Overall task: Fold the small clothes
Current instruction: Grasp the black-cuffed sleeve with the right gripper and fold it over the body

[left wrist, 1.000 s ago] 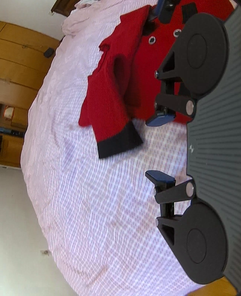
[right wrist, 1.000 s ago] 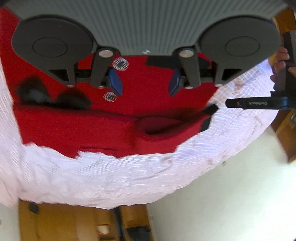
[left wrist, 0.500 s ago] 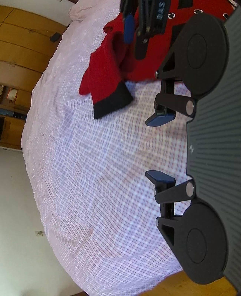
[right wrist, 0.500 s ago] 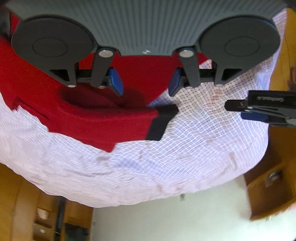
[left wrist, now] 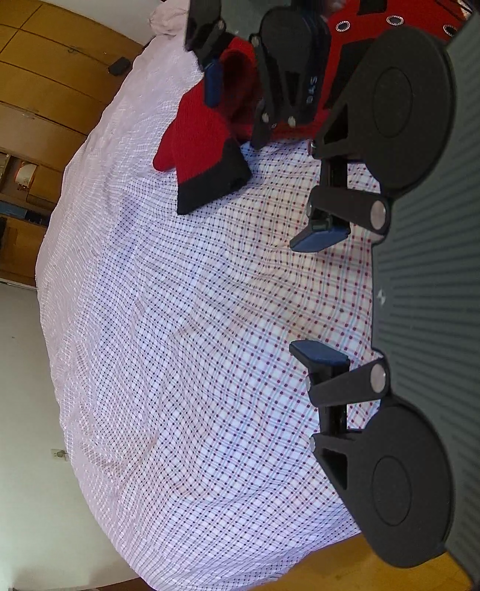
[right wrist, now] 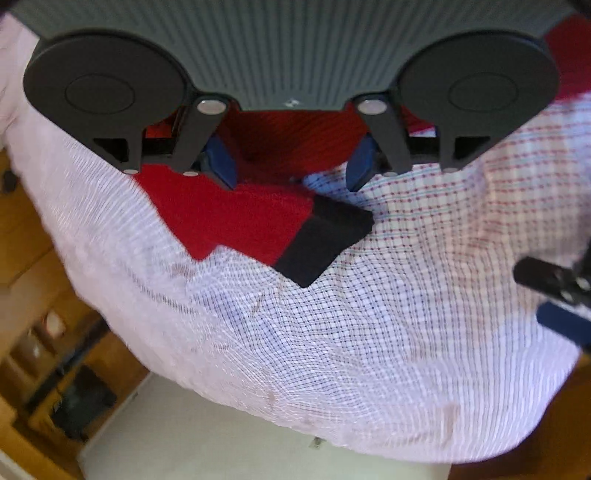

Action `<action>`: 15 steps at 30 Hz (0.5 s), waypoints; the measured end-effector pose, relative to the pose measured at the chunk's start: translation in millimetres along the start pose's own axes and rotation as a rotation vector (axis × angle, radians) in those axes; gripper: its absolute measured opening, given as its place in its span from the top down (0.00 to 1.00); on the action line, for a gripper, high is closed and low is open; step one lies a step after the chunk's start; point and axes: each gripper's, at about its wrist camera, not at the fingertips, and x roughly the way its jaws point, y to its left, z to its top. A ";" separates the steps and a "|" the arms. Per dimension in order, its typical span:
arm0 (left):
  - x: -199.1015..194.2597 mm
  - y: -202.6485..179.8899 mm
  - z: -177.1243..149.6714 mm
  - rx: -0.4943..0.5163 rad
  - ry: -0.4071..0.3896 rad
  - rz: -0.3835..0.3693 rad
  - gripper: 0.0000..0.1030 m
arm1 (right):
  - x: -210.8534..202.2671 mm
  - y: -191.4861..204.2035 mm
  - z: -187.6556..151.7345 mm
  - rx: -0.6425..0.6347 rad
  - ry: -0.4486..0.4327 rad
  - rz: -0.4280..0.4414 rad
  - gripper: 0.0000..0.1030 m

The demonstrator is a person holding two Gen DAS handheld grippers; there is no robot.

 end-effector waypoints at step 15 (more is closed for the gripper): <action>9.8 -9.6 10.0 0.032 -0.006 -0.014 0.43 | 18.2 -19.0 8.9 0.143 -0.052 -0.003 0.87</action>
